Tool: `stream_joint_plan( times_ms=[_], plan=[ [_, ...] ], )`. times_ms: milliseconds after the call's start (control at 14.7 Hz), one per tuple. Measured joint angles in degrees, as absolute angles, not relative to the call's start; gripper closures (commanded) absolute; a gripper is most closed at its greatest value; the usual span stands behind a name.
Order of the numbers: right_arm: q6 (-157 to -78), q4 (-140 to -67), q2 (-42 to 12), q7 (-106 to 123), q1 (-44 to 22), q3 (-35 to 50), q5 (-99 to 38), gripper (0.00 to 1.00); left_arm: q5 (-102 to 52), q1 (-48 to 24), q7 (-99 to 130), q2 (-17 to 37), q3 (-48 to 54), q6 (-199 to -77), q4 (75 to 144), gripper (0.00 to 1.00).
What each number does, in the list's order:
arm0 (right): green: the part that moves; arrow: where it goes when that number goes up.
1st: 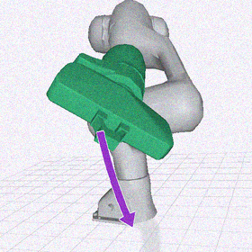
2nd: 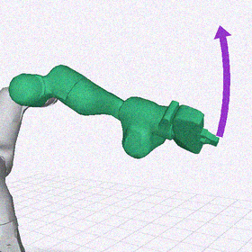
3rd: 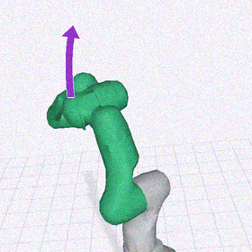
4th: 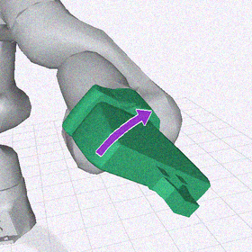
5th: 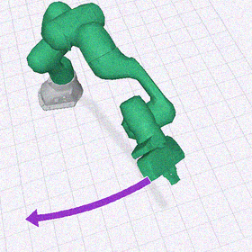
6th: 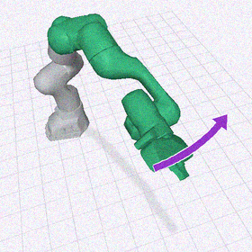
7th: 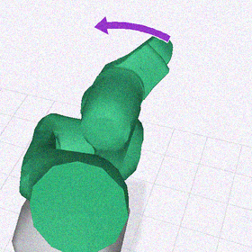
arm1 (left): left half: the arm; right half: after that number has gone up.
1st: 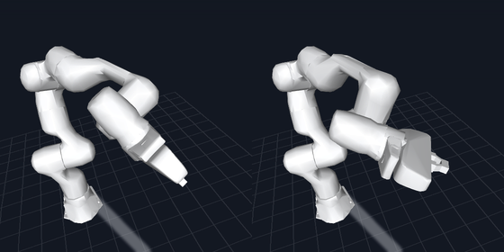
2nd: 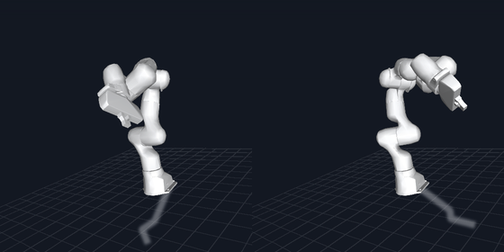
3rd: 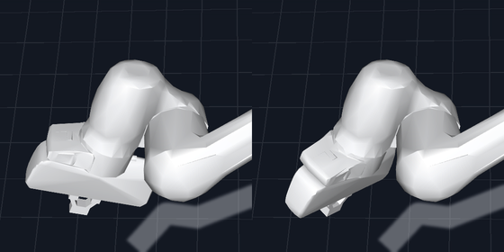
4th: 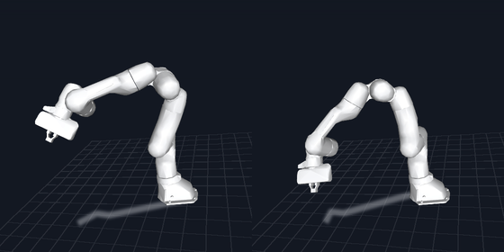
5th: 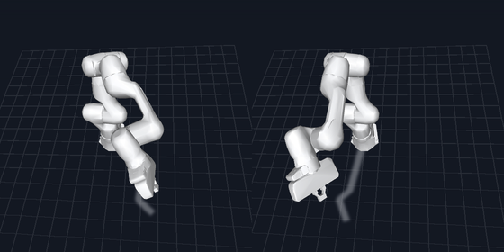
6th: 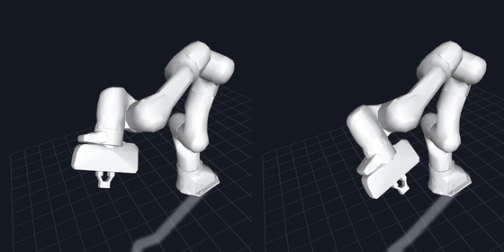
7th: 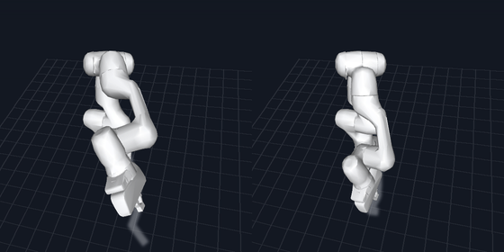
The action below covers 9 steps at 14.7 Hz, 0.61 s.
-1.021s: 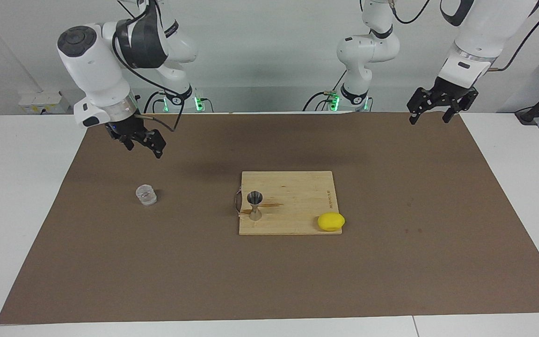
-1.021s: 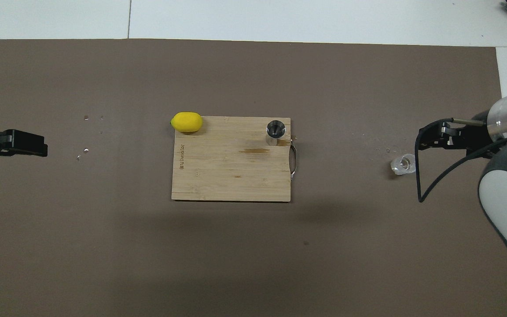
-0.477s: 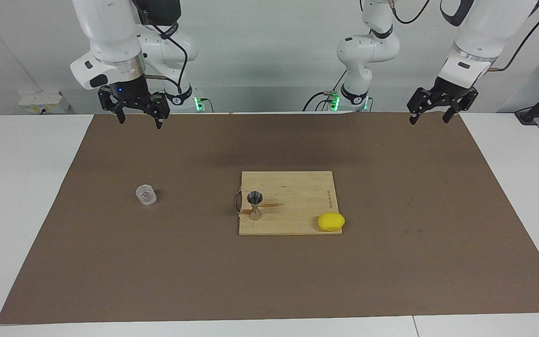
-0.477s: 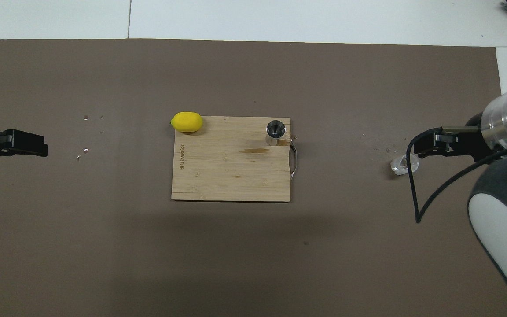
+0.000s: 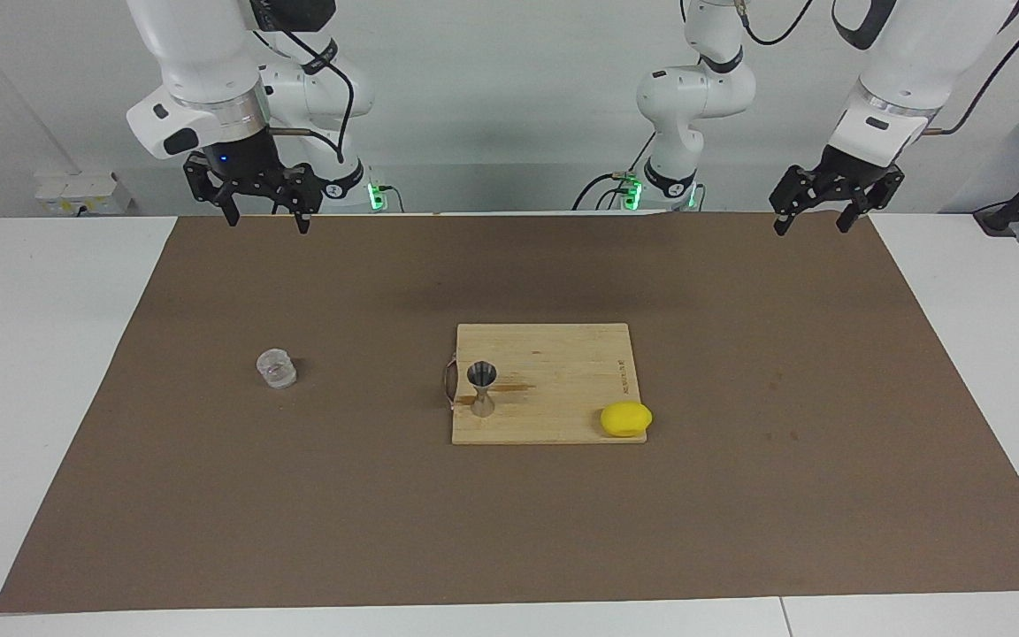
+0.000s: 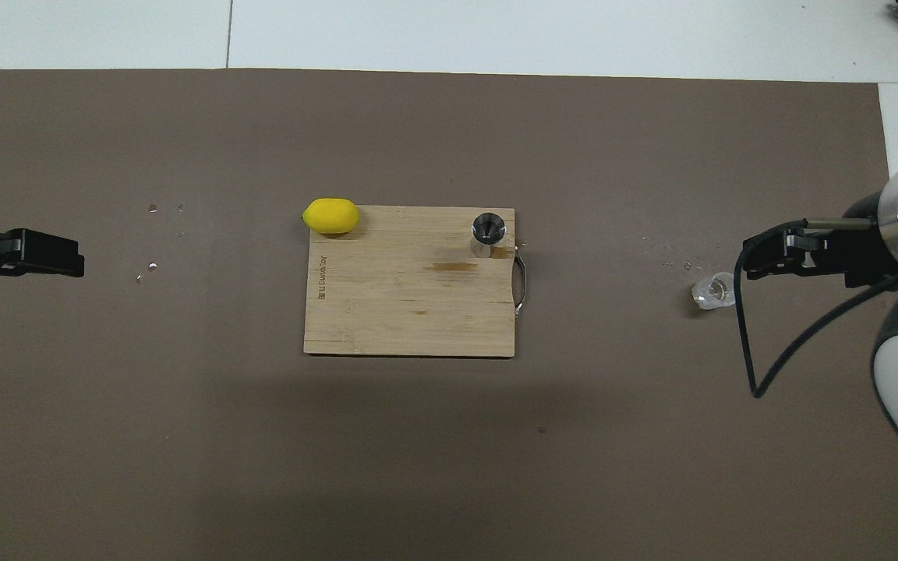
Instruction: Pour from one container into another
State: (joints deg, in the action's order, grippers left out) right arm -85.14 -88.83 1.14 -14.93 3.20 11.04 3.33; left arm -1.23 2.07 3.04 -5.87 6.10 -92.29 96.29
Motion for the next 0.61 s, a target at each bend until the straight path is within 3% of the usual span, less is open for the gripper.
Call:
stream_joint_plan(
  times_ms=[613],
  plan=[
    [-85.1, -88.7, 1.6, -13.5, 4.8, 11.1, 2.4, 0.01, -1.2, 2.1, 3.0, -5.9, 6.1, -92.3, 96.3, 0.00]
  ],
)
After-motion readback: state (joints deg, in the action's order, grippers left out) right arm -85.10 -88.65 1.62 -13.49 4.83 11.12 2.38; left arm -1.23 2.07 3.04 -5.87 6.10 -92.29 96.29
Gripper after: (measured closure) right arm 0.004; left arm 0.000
